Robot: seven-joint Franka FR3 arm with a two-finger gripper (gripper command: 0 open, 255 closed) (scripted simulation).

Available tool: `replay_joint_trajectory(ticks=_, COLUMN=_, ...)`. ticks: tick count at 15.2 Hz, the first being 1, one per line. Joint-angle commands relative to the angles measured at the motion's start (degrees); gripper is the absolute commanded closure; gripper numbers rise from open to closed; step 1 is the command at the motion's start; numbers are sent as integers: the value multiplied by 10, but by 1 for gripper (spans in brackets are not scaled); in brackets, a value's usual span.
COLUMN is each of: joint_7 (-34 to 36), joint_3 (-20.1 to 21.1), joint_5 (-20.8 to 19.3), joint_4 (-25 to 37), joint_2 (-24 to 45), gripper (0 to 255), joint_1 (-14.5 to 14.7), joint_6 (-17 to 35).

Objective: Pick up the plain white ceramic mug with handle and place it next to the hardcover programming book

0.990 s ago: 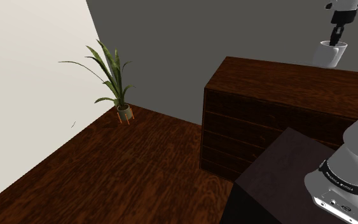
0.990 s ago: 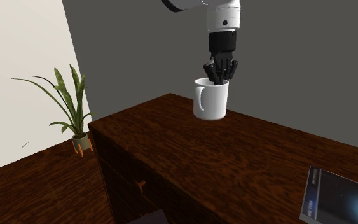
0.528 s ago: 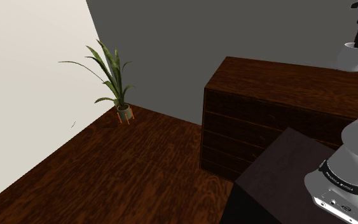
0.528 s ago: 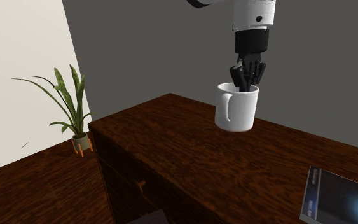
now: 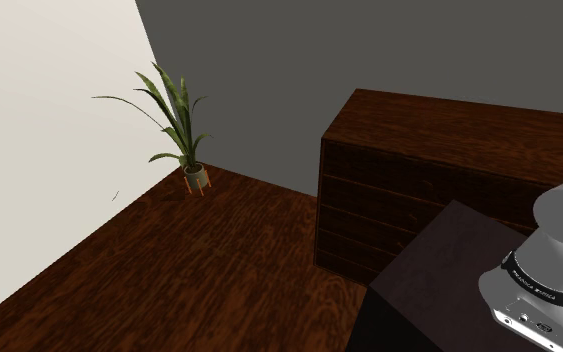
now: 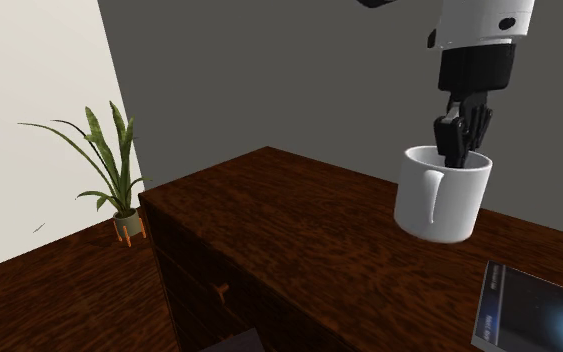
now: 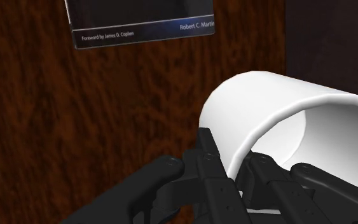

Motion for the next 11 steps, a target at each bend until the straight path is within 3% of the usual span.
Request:
replay_joint_trajectory(ticks=1, joint_7=-29, joint_3=-18, joint_5=-1, joint_4=1, joint_2=3, gripper=255, joint_1=-11, joint_6=6)
replay_joint_trajectory(ticks=6, joint_7=-104, joint_3=-64, joint_5=4, joint_4=14, joint_2=16, gripper=255, joint_1=-38, joint_6=15)
replay_joint_trajectory(ticks=11, joint_7=-196, joint_3=-119, joint_5=37, joint_4=42, joint_2=58, gripper=255, joint_1=-67, joint_6=26)
